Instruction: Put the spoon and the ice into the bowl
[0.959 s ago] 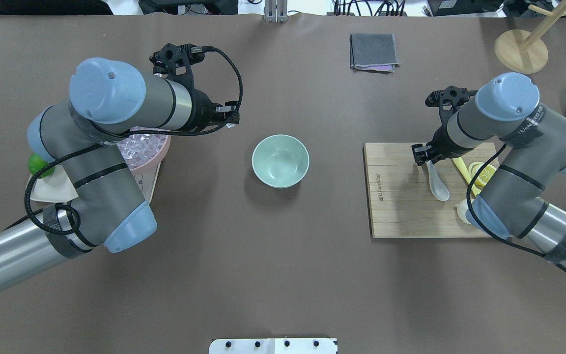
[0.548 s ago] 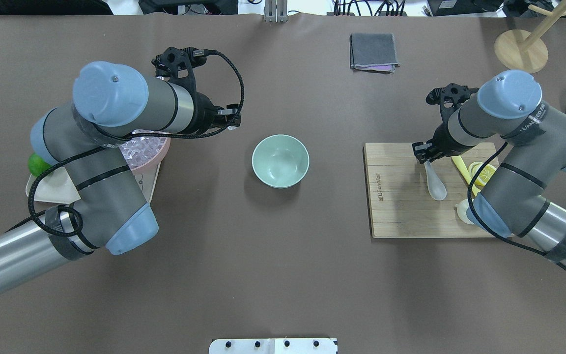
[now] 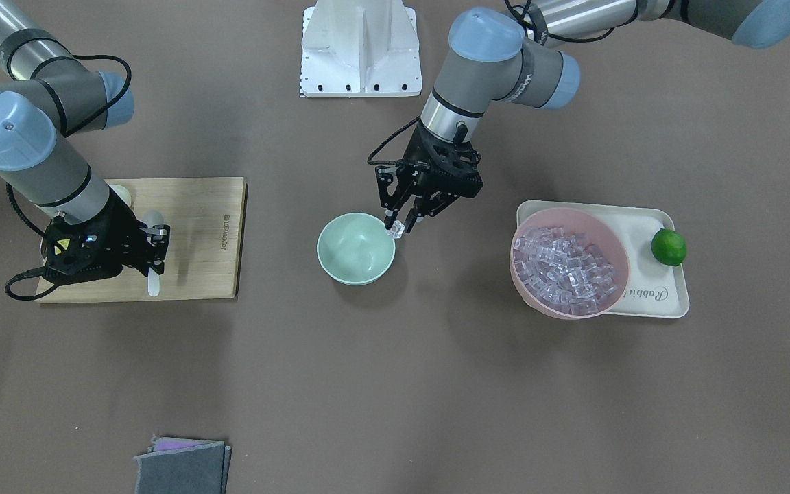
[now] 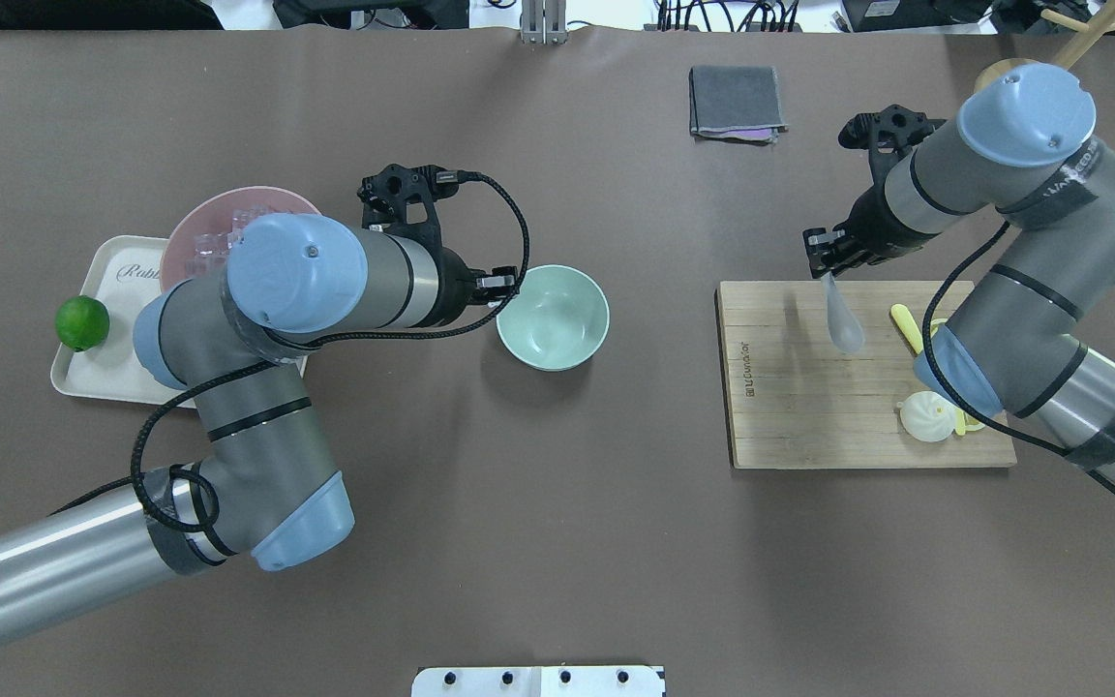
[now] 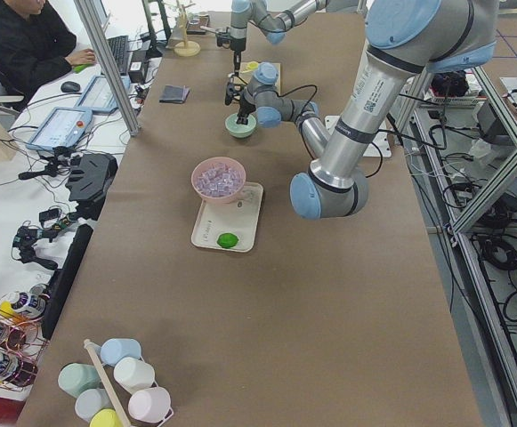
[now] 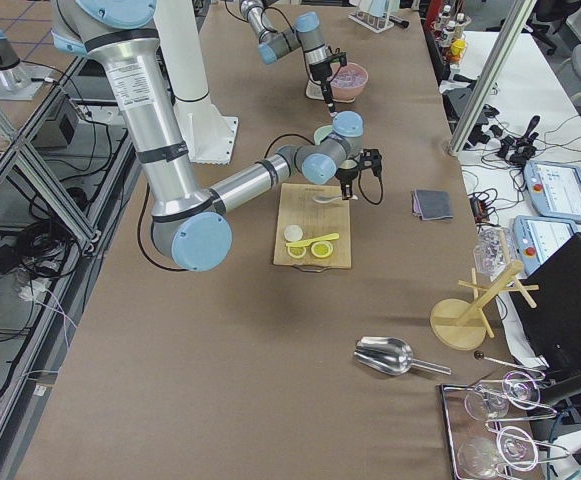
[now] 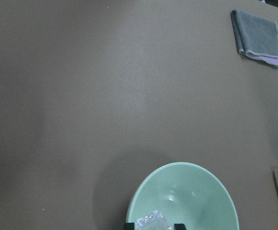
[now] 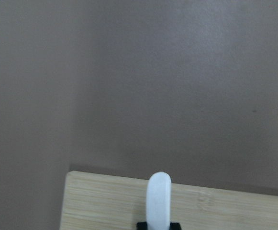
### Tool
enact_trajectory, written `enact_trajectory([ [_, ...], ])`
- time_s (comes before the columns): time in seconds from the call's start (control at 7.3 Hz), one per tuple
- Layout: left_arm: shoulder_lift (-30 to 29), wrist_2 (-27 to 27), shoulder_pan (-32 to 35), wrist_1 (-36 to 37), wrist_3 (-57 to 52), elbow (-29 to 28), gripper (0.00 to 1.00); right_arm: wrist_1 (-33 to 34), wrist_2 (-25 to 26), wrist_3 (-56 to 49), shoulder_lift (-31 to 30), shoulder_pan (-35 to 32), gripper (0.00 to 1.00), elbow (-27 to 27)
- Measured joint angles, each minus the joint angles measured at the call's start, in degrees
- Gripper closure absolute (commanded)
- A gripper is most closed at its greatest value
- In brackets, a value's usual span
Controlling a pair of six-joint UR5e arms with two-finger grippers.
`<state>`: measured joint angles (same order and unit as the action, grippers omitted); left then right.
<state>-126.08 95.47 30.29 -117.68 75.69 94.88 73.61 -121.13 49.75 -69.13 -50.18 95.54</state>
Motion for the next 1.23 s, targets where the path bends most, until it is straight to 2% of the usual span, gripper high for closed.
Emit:
enact_trajectory([
  [0.27,-3.1,-3.8,-2.5,-0.6,0.4,-4.0,1.0,3.4,-0.5,0.9,3.2,-0.3,1.0,1.1],
  [0.41,-4.1,-4.7,-3.1,-1.3,0.4,-5.8,0.87,4.0,-0.4,2.4,4.4,-0.2,1.0,1.4],
  [0.55,-4.6,-5.0,-3.3,-2.0,0.4,-7.0,0.21,4.2,-0.3,4.2,5.6,0.0,1.0,1.5],
  [0.68,-4.9,-5.1,-3.4,-2.5,0.3,-7.8,0.02,4.3,-0.3,5.7,6.5,0.3,1.0,1.6],
  [0.96,-4.8,-4.9,-3.3,-2.3,-0.4,-6.0,0.02,3.9,0.2,8.8,7.7,1.2,1.0,1.7],
  [1.23,-1.9,-4.8,-2.3,-0.8,-3.7,-0.9,0.02,3.8,0.4,11.2,9.1,2.0,1.0,1.7],
])
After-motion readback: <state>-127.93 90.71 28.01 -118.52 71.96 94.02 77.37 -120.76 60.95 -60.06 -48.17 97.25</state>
